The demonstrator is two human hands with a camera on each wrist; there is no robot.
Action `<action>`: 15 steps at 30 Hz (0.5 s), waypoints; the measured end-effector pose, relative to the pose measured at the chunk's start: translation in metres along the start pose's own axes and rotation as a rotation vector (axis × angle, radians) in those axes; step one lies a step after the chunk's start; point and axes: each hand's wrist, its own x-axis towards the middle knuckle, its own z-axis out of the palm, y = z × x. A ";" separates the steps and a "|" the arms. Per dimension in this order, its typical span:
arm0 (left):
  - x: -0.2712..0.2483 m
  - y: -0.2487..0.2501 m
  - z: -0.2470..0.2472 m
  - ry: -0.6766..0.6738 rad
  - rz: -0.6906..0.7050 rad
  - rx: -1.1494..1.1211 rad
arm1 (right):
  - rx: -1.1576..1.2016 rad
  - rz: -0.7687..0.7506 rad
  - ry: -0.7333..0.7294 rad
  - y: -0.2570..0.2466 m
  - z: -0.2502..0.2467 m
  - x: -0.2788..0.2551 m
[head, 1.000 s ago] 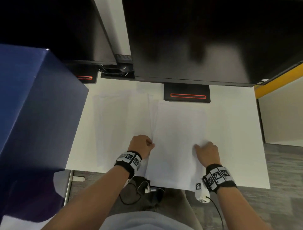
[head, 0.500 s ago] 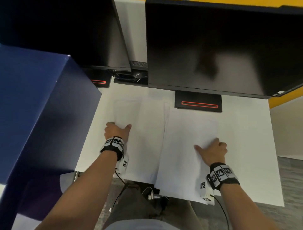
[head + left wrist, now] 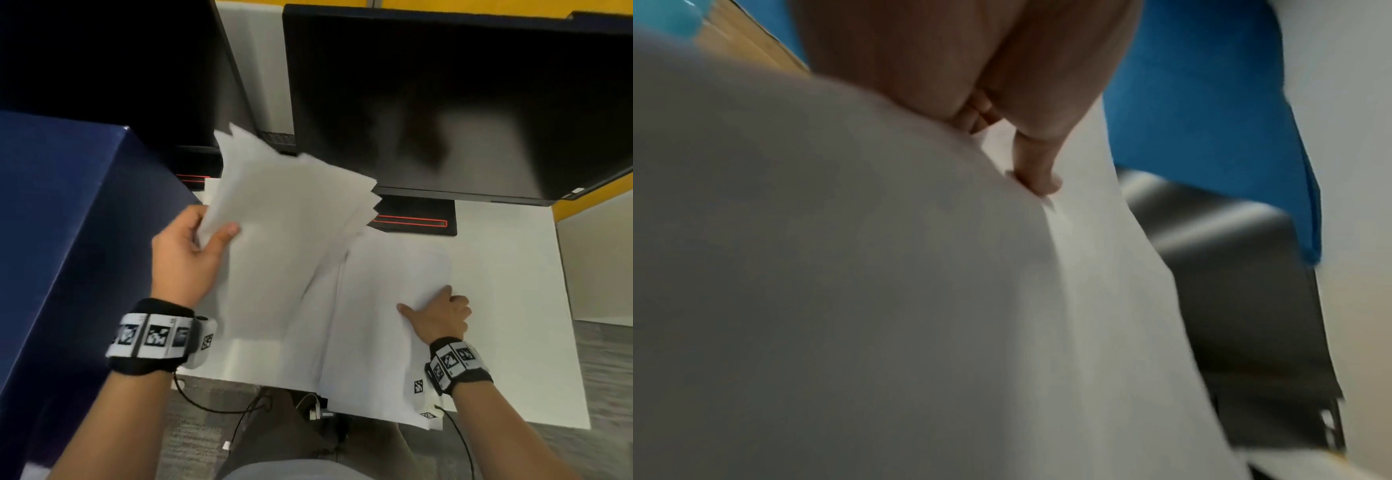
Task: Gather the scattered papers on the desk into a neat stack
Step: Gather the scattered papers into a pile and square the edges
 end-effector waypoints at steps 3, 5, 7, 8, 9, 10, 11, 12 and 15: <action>0.013 0.010 -0.004 -0.032 -0.016 -0.174 | 0.353 -0.283 0.013 -0.020 -0.016 -0.017; 0.018 0.011 0.006 -0.043 -0.060 -0.264 | 0.693 -0.457 -0.174 -0.038 -0.030 -0.037; 0.020 0.015 0.019 -0.053 -0.074 -0.323 | 0.912 -0.598 -0.330 -0.053 -0.041 -0.052; 0.020 0.018 0.026 -0.063 -0.083 -0.338 | 0.981 -0.619 -0.359 -0.058 -0.045 -0.057; 0.020 0.021 0.033 -0.076 -0.096 -0.343 | 1.017 -0.612 -0.371 -0.061 -0.050 -0.062; 0.019 0.022 0.040 -0.090 -0.116 -0.337 | 1.028 -0.575 -0.375 -0.063 -0.052 -0.064; 0.016 0.024 0.049 -0.109 -0.147 -0.333 | 1.020 -0.521 -0.365 -0.062 -0.053 -0.066; 0.013 0.026 0.057 -0.135 -0.186 -0.330 | 1.023 -0.453 -0.352 -0.059 -0.052 -0.065; 0.002 0.030 0.081 -0.247 -0.277 -0.299 | 1.224 -0.234 -0.386 -0.045 -0.046 -0.063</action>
